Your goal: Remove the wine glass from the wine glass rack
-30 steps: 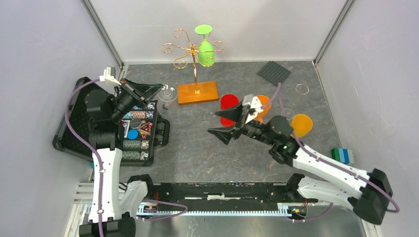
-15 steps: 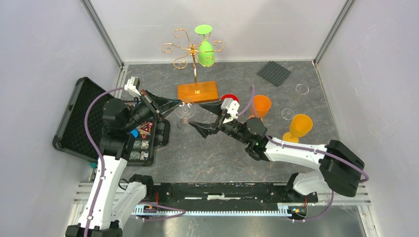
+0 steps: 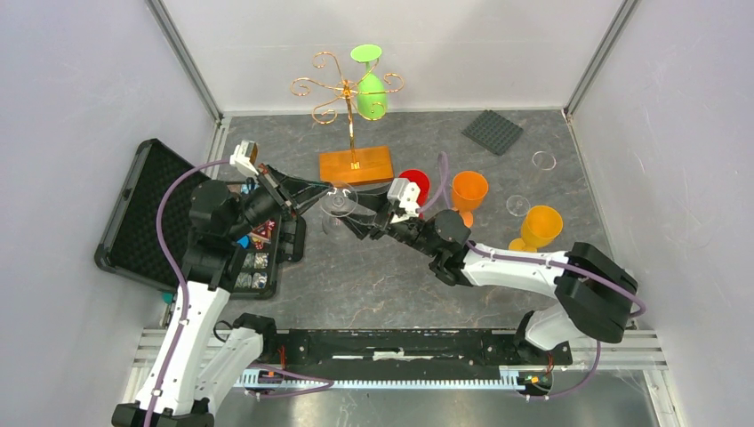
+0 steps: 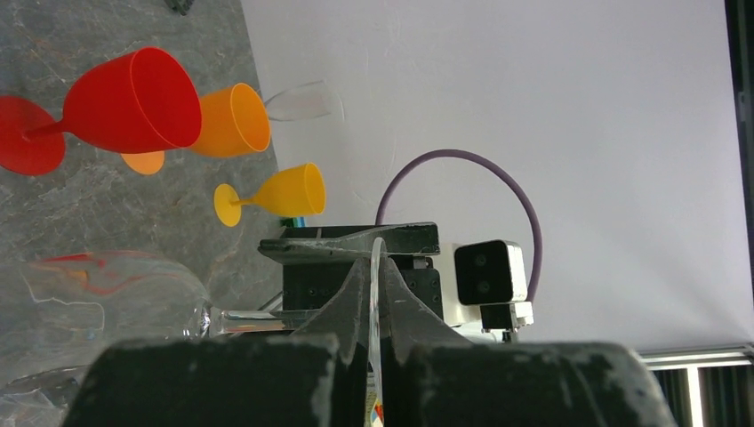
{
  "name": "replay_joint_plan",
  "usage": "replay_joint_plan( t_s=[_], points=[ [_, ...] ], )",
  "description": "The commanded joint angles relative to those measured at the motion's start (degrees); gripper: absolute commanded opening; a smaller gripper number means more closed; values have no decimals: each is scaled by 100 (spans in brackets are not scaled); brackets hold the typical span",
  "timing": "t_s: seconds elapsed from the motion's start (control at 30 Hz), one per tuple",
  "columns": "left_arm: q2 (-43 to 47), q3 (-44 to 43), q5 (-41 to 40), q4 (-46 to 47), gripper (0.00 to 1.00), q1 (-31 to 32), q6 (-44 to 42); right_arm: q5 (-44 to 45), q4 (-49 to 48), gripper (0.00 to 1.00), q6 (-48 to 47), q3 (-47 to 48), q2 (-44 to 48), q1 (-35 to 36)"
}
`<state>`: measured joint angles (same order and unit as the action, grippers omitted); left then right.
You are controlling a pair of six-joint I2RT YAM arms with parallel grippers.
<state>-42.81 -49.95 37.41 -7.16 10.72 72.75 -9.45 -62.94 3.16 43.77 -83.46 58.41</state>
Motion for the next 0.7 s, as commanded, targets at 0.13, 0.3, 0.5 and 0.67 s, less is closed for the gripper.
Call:
replay_joint_plan(
  t_s=[0.13,0.3,0.5,0.67],
  points=[
    [186,-120,-14,411,2,27,354,-404,-403,32,103,561,-254,38],
    [211,-128,-53,400,2,27,372,-411,-429,0,271,628,-252,46],
    [244,-285,-341,41,63,27,2,353,-1033,0,576,55,219,65],
    [273,-230,-523,-181,79,27,-274,1580,-1566,0,929,-687,987,65]
  ],
)
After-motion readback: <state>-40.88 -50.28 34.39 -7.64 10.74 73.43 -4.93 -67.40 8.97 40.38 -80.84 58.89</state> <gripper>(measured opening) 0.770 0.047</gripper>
